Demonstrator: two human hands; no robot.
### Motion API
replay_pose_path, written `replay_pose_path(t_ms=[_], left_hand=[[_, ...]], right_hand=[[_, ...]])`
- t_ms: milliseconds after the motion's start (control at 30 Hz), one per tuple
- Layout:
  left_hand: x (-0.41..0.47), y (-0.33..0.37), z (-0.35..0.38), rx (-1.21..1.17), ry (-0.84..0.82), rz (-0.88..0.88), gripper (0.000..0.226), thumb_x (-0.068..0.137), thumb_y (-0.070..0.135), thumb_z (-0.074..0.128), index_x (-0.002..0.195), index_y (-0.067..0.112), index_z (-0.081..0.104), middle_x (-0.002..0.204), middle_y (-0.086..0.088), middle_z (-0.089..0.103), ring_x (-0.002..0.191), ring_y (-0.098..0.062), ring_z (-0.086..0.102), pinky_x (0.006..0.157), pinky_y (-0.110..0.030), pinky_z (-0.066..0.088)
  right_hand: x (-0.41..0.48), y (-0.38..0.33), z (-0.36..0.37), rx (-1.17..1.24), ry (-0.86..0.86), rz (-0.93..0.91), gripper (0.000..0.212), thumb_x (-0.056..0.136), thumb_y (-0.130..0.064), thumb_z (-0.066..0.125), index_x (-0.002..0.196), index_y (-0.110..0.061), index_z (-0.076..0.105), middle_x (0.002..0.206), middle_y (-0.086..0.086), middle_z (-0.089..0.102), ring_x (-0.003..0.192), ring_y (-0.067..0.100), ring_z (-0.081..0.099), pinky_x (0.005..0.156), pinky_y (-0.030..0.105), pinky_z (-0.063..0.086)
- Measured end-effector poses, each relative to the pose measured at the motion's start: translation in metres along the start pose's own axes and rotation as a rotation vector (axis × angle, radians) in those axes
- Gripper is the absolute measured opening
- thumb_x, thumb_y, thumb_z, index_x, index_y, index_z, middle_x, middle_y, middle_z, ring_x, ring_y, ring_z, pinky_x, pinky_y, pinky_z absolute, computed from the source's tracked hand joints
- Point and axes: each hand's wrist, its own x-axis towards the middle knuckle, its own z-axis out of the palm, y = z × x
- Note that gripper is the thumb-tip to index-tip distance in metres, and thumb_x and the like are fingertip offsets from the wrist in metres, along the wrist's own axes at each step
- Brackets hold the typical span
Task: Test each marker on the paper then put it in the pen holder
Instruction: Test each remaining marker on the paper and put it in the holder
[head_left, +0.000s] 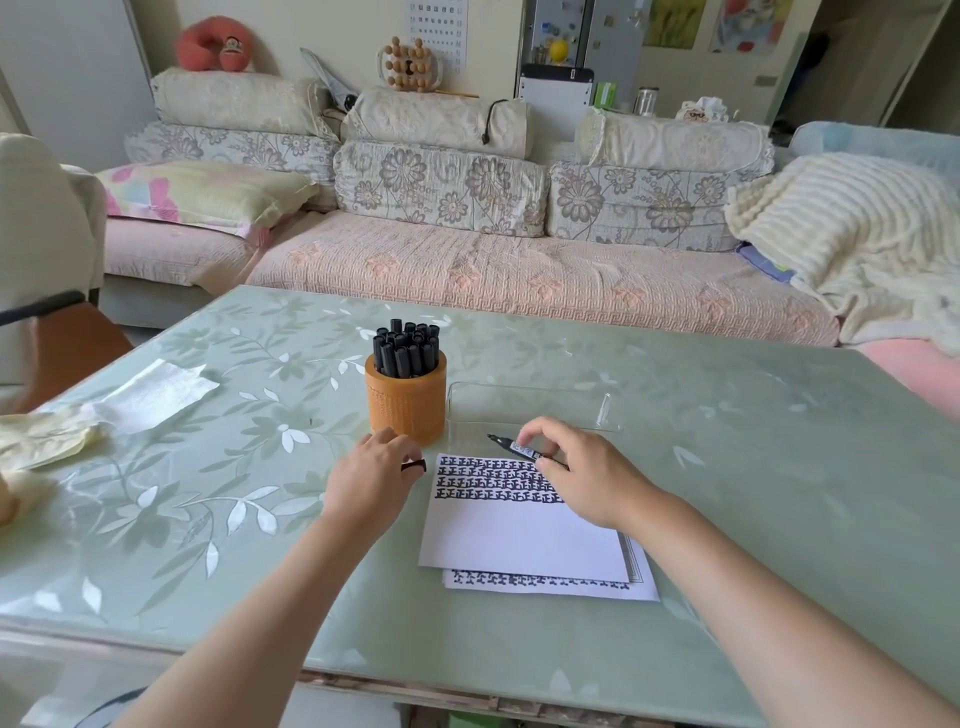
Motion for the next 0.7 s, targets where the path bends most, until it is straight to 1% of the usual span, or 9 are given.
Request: replay_pose_path(t_ms=[100, 167, 300, 367, 433, 500, 600, 633, 700], left_hand=[[0.002, 0.003, 0.006, -0.022, 0.035, 0.002, 0.016, 0.092, 0.037, 0.061, 0.101, 0.026, 0.068, 0.102, 0.005, 0.058, 0.098, -0.020, 0.057, 0.059, -0.030, 0.042], [0.003, 0.008, 0.004, -0.028, 0.095, 0.017, 0.016, 0.092, 0.036, 0.060, 0.101, 0.026, 0.068, 0.097, 0.004, 0.058, 0.093, -0.021, 0.058, 0.057, -0.030, 0.043], [0.002, 0.030, -0.008, -0.161, 0.242, 0.060, 0.014, 0.094, 0.030, 0.057, 0.101, 0.023, 0.067, 0.094, 0.004, 0.057, 0.084, -0.020, 0.058, 0.058, -0.031, 0.047], [0.000, 0.041, -0.010, -0.209, 0.235, 0.171, 0.012, 0.093, 0.030, 0.058, 0.100, 0.025, 0.067, 0.093, 0.008, 0.057, 0.082, -0.016, 0.058, 0.061, -0.030, 0.049], [-0.006, 0.053, -0.008, -0.251, 0.173, 0.309, 0.013, 0.091, 0.030, 0.059, 0.099, 0.026, 0.068, 0.091, 0.011, 0.056, 0.081, -0.011, 0.057, 0.064, -0.026, 0.048], [-0.013, 0.067, -0.004, -0.274, 0.069, 0.405, 0.015, 0.091, 0.033, 0.058, 0.100, 0.028, 0.068, 0.091, 0.014, 0.055, 0.080, -0.006, 0.055, 0.064, -0.022, 0.045], [-0.021, 0.086, 0.010, -0.265, -0.061, 0.493, 0.019, 0.091, 0.041, 0.055, 0.102, 0.033, 0.067, 0.093, 0.015, 0.057, 0.082, -0.005, 0.055, 0.061, -0.016, 0.037], [-0.023, 0.091, 0.015, -0.260, -0.084, 0.511, 0.022, 0.090, 0.044, 0.052, 0.103, 0.034, 0.067, 0.094, 0.014, 0.058, 0.085, -0.006, 0.056, 0.062, -0.018, 0.038], [-0.024, 0.099, 0.023, -0.245, -0.100, 0.536, 0.026, 0.090, 0.046, 0.050, 0.104, 0.034, 0.068, 0.096, 0.013, 0.059, 0.088, -0.010, 0.057, 0.065, -0.022, 0.041]], right_hand=[[-0.003, 0.002, 0.000, 0.033, 0.049, -0.022, 0.022, 0.095, -0.014, 0.053, 0.096, -0.036, 0.052, 0.089, -0.005, 0.063, 0.056, 0.004, 0.047, 0.062, 0.020, 0.039], [-0.005, 0.005, -0.001, 0.070, 0.068, -0.021, 0.027, 0.095, -0.013, 0.054, 0.088, -0.038, 0.058, 0.091, -0.008, 0.061, 0.059, 0.003, 0.055, 0.065, 0.024, 0.044], [-0.012, 0.017, -0.002, 0.129, 0.058, 0.021, 0.040, 0.098, -0.007, 0.044, 0.110, -0.036, 0.070, 0.098, -0.009, 0.059, 0.069, 0.005, 0.061, 0.071, 0.019, 0.045], [-0.017, 0.022, -0.006, 0.156, 0.060, 0.038, 0.055, 0.094, 0.003, 0.036, 0.118, -0.035, 0.069, 0.104, -0.008, 0.062, 0.080, 0.004, 0.058, 0.072, 0.017, 0.043], [-0.023, 0.027, -0.011, 0.157, 0.068, 0.028, 0.061, 0.088, 0.009, 0.037, 0.119, -0.034, 0.069, 0.103, -0.009, 0.062, 0.078, 0.003, 0.055, 0.068, 0.015, 0.041], [-0.031, 0.031, -0.013, 0.162, 0.105, 0.015, 0.055, 0.084, 0.010, 0.051, 0.112, -0.032, 0.072, 0.092, -0.015, 0.061, 0.069, 0.000, 0.054, 0.063, 0.010, 0.037], [-0.041, 0.039, -0.015, 0.200, 0.207, -0.054, 0.024, 0.080, -0.004, 0.074, 0.088, -0.027, 0.071, 0.076, -0.014, 0.061, 0.065, 0.000, 0.056, 0.062, 0.012, 0.039], [-0.044, 0.043, -0.016, 0.203, 0.237, -0.073, 0.016, 0.083, -0.012, 0.074, 0.082, -0.026, 0.067, 0.072, -0.011, 0.061, 0.063, 0.003, 0.054, 0.060, 0.017, 0.040], [-0.048, 0.051, -0.017, 0.220, 0.284, -0.045, 0.015, 0.091, -0.022, 0.065, 0.078, -0.024, 0.059, 0.065, -0.004, 0.057, 0.058, 0.010, 0.048, 0.058, 0.027, 0.039]])
